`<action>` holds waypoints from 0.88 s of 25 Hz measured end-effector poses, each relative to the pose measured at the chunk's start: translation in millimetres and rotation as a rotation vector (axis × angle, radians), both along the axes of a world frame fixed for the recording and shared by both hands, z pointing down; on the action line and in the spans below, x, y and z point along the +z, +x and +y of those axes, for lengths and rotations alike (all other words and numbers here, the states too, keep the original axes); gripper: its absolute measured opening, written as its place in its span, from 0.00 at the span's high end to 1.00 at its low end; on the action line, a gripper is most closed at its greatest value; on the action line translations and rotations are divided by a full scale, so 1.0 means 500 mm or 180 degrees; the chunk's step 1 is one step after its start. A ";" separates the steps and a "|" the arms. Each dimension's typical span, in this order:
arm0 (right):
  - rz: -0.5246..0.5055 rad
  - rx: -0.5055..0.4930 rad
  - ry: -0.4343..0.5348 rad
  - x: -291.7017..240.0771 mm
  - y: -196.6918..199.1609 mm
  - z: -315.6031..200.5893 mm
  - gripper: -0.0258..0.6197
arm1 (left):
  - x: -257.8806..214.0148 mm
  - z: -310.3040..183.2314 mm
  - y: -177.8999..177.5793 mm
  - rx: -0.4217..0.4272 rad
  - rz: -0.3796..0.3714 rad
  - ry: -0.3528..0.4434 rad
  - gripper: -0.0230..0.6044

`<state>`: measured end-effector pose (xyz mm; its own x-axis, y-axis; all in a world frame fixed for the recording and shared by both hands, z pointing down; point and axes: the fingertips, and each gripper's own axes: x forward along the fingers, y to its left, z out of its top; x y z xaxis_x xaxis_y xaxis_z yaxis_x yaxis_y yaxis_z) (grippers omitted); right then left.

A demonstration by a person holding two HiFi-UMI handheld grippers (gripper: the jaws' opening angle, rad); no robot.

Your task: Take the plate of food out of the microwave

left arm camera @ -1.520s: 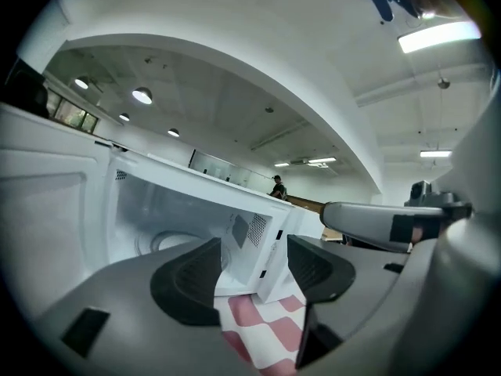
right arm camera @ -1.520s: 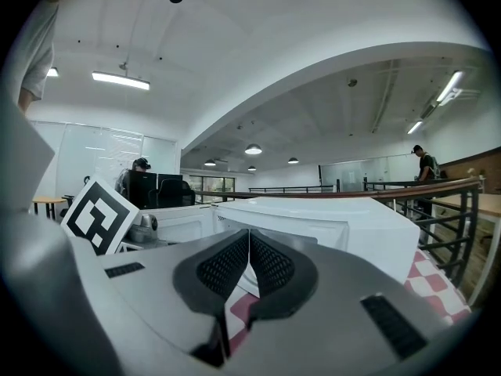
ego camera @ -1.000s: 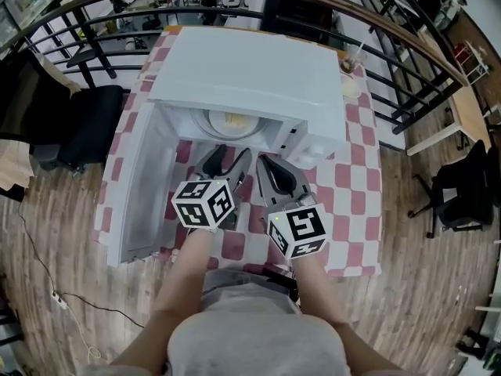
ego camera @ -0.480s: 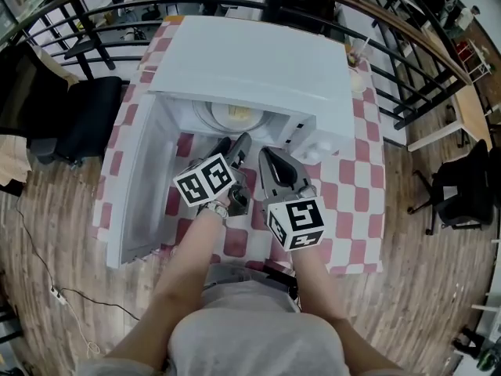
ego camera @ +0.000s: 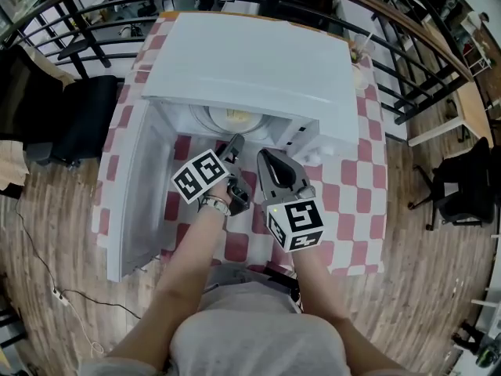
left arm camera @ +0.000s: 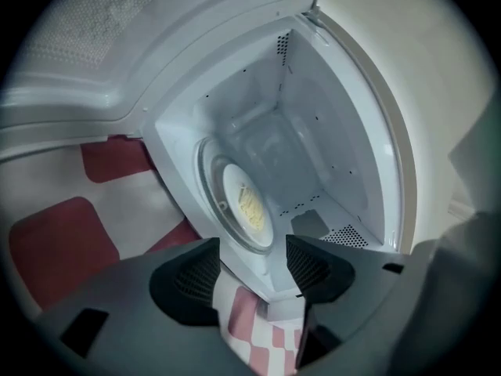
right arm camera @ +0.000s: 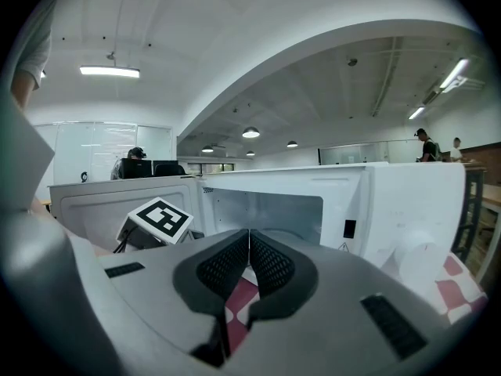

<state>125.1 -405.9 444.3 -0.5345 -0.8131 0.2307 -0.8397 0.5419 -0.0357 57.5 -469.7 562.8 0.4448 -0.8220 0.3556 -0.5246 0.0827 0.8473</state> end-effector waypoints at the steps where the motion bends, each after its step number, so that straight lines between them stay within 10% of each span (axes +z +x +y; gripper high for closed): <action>1: 0.0002 -0.0004 -0.0017 0.004 0.000 -0.002 0.92 | 0.007 -0.003 -0.002 -0.0043 0.0070 -0.0042 0.56; 10: 0.0022 -0.0015 -0.0126 0.031 0.003 -0.010 0.92 | 0.065 -0.026 -0.013 -0.0471 0.0797 -0.0482 0.53; 22: 0.0014 0.0056 -0.0257 0.065 0.020 -0.015 0.92 | 0.102 -0.055 -0.011 -0.0797 0.0974 -0.0738 0.48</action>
<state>135.3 -413.5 477.0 -0.5192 -0.8010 0.2982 -0.8493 0.5225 -0.0751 52.0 -497.3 613.7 0.3559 -0.8317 0.4262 -0.1928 0.3809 0.9043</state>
